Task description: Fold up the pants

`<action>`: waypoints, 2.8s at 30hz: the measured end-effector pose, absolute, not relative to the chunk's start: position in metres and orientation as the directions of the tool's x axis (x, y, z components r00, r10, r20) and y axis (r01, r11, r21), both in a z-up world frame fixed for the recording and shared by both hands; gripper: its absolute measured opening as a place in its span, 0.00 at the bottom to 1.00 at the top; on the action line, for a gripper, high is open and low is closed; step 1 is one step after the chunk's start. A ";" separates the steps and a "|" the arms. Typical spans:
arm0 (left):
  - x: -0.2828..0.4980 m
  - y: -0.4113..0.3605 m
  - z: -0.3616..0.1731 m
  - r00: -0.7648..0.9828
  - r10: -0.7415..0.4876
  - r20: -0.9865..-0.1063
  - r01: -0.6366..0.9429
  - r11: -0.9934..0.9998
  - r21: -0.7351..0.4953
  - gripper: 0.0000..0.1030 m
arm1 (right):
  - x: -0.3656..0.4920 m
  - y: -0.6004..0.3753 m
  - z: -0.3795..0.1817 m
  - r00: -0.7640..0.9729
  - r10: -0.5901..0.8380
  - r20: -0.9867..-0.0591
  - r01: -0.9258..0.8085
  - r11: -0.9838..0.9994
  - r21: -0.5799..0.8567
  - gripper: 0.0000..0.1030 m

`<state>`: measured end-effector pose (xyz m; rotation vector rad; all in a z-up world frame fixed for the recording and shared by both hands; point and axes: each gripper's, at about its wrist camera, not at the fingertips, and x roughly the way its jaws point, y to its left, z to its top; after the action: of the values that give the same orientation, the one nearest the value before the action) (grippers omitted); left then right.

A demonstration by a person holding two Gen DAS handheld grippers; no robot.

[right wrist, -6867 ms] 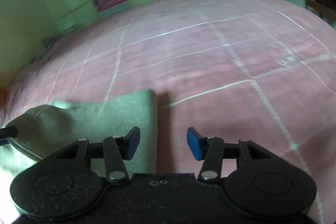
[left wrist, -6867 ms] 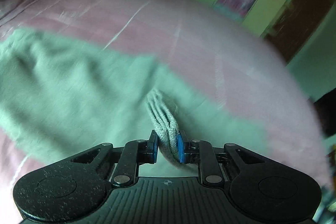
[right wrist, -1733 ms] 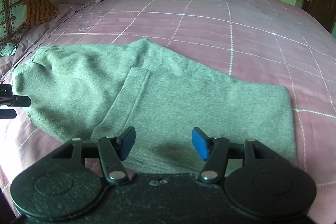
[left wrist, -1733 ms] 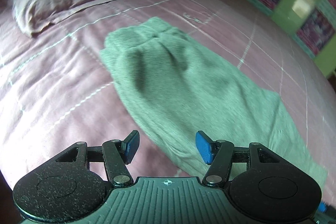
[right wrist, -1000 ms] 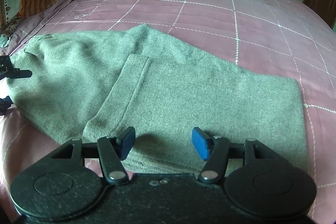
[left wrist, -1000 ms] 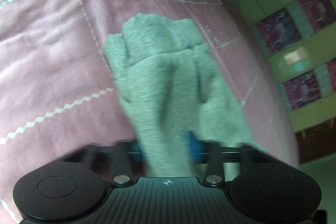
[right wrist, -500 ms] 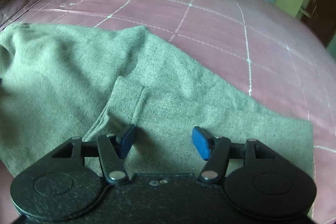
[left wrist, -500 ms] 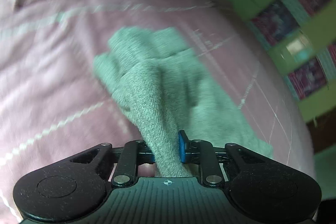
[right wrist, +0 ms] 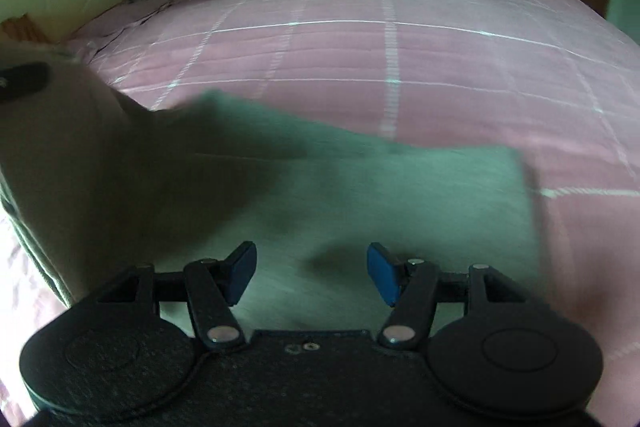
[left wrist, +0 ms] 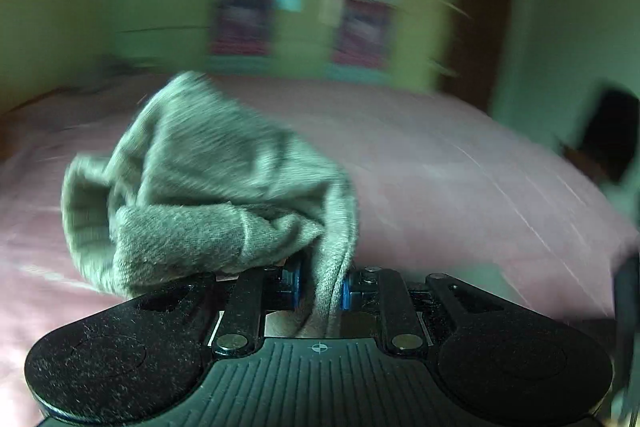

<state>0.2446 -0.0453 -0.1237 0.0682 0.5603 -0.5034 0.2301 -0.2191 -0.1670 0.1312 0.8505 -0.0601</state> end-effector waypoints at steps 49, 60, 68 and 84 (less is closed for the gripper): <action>0.231 -0.042 -0.190 0.568 -0.345 -0.747 0.293 0.933 -0.208 0.19 | 0.169 -0.345 -0.156 0.728 0.111 -0.677 0.267 0.863 0.429 0.57; 0.230 -0.051 -0.201 0.551 -0.306 -0.777 0.297 0.941 -0.160 0.20 | 0.206 -0.278 -0.136 0.760 -0.050 -0.648 0.079 0.997 0.015 0.36; 0.231 -0.045 -0.205 0.529 -0.345 -0.775 0.285 0.933 -0.221 0.19 | 0.199 -0.290 -0.188 0.715 -0.112 -0.690 0.100 0.993 -0.057 0.37; 0.232 -0.056 -0.200 0.542 -0.289 -0.789 0.283 0.947 -0.152 0.20 | 0.187 -0.285 -0.179 0.735 -0.105 -0.670 0.110 0.993 -0.036 0.41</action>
<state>0.2317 -0.0561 -0.2004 -0.0067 0.9387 -0.3401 0.1874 -0.2846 -0.1791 0.0065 0.7359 -0.1180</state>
